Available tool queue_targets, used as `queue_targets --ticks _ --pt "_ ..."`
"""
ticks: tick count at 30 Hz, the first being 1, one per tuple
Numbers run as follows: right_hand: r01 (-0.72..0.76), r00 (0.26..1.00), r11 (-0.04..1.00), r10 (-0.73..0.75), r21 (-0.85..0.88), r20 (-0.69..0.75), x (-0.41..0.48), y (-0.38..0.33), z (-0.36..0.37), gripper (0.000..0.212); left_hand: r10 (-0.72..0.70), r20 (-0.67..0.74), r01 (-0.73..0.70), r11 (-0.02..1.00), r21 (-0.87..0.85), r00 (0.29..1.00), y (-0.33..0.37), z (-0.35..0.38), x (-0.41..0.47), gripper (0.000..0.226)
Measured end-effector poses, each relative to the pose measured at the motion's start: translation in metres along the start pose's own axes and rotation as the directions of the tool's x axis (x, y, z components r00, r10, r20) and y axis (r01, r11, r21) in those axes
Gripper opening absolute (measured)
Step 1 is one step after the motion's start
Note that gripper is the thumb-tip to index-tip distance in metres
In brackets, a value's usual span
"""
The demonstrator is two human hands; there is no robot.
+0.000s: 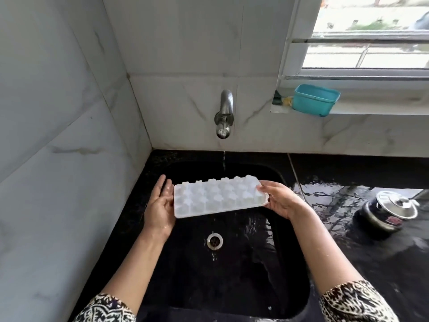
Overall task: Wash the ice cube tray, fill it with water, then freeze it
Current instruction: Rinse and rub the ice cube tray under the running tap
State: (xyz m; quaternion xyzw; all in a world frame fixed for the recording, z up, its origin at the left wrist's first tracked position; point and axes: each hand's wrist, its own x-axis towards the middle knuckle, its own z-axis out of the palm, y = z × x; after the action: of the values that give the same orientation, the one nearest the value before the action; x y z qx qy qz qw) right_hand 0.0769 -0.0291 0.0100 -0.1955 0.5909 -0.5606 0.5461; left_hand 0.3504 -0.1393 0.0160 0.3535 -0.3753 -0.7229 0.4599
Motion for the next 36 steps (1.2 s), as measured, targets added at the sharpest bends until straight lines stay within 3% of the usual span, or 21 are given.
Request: queue_targets --ticks 5,8,11,14,17,18,19,20,21,22,23,24,26,28,29,30,31,32,33,36 --pt "0.036 0.998 0.999 -0.037 -0.017 -0.057 -0.013 0.01 0.005 0.039 -0.235 -0.093 0.25 0.946 0.208 0.968 -0.015 0.004 0.0 0.034" --pt "-0.001 0.993 0.989 -0.017 -0.148 -0.12 -0.018 0.023 0.019 0.048 -0.142 -0.113 0.18 0.821 0.542 0.983 -0.022 0.006 0.001 0.028" --pt "-0.011 0.971 0.93 -0.078 -0.367 -0.227 -0.02 0.018 0.034 0.064 -0.088 -0.067 0.108 0.656 0.747 0.994 -0.017 0.016 0.012 0.056" --pt "0.206 0.855 0.838 -0.406 -0.506 -0.324 -0.033 -0.012 0.041 0.06 0.092 0.035 -0.081 0.556 0.828 0.995 0.01 0.036 0.021 0.07" --pt "0.433 0.644 0.718 -0.669 -0.545 -0.37 -0.045 -0.02 0.048 0.049 0.379 0.101 -0.344 0.655 0.673 0.92 0.021 0.047 0.015 0.069" --pt "0.399 0.643 0.728 -0.656 -0.558 -0.396 -0.04 -0.008 0.047 0.048 0.395 0.09 -0.347 0.651 0.675 0.914 0.008 0.041 0.015 0.067" --pt "0.273 0.709 0.781 -0.558 -0.561 -0.432 -0.033 0.009 0.049 0.051 0.328 0.06 -0.271 0.648 0.712 0.943 -0.01 0.032 0.018 0.065" --pt "0.056 0.807 0.825 -0.369 -0.562 -0.46 -0.023 0.028 0.05 0.054 0.171 -0.01 -0.104 0.644 0.758 0.985 -0.031 0.021 0.024 0.059" --pt "-0.188 0.862 0.794 -0.149 -0.579 -0.484 -0.015 0.047 0.049 0.054 -0.029 -0.123 0.113 0.644 0.756 0.992 -0.047 0.013 0.025 0.051" --pt "-0.329 0.865 0.729 -0.023 -0.601 -0.502 -0.013 0.056 0.049 0.054 -0.173 -0.214 0.275 0.619 0.735 0.961 -0.06 0.007 0.025 0.045" --pt "-0.36 0.855 0.701 -0.018 -0.616 -0.519 -0.012 0.058 0.046 0.052 -0.205 -0.251 0.324 0.598 0.733 0.946 -0.064 0.006 0.022 0.043" --pt "-0.327 0.841 0.705 -0.086 -0.629 -0.533 -0.012 0.052 0.043 0.051 -0.152 -0.233 0.277 0.603 0.748 0.961 -0.061 0.009 0.02 0.046" --pt "-0.116 0.782 0.753 -0.333 -0.648 -0.527 -0.018 0.031 0.041 0.047 0.064 -0.115 0.046 0.65 0.759 0.991 -0.05 0.018 0.018 0.054" --pt "0.06 0.688 0.732 -0.522 -0.678 -0.503 -0.023 0.025 0.041 0.046 0.189 -0.042 -0.097 0.665 0.74 0.981 -0.046 0.021 0.014 0.06" --pt "0.004 0.701 0.713 -0.502 -0.701 -0.507 -0.021 0.031 0.043 0.049 0.127 -0.044 -0.05 0.649 0.759 0.991 -0.051 0.018 0.014 0.059" --pt "-0.14 0.762 0.678 -0.392 -0.722 -0.516 -0.016 0.042 0.046 0.051 -0.011 -0.091 0.078 0.621 0.78 0.996 -0.06 0.013 0.016 0.055" --pt "-0.303 0.821 0.622 -0.214 -0.722 -0.529 -0.012 0.056 0.046 0.051 -0.17 -0.173 0.24 0.557 0.795 0.97 -0.07 0.007 0.016 0.05" --pt "-0.407 0.836 0.584 -0.071 -0.703 -0.543 -0.011 0.068 0.047 0.05 -0.239 -0.236 0.326 0.483 0.813 0.942 -0.076 0.001 0.013 0.05" --pt "-0.432 0.829 0.6 -0.03 -0.674 -0.558 -0.011 0.075 0.046 0.05 -0.23 -0.261 0.339 0.435 0.834 0.938 -0.079 -0.004 0.01 0.051" --pt "-0.367 0.806 0.648 -0.137 -0.667 -0.576 -0.01 0.063 0.039 0.049 -0.089 -0.224 0.237 0.518 0.822 0.971 -0.074 0.003 0.012 0.049"
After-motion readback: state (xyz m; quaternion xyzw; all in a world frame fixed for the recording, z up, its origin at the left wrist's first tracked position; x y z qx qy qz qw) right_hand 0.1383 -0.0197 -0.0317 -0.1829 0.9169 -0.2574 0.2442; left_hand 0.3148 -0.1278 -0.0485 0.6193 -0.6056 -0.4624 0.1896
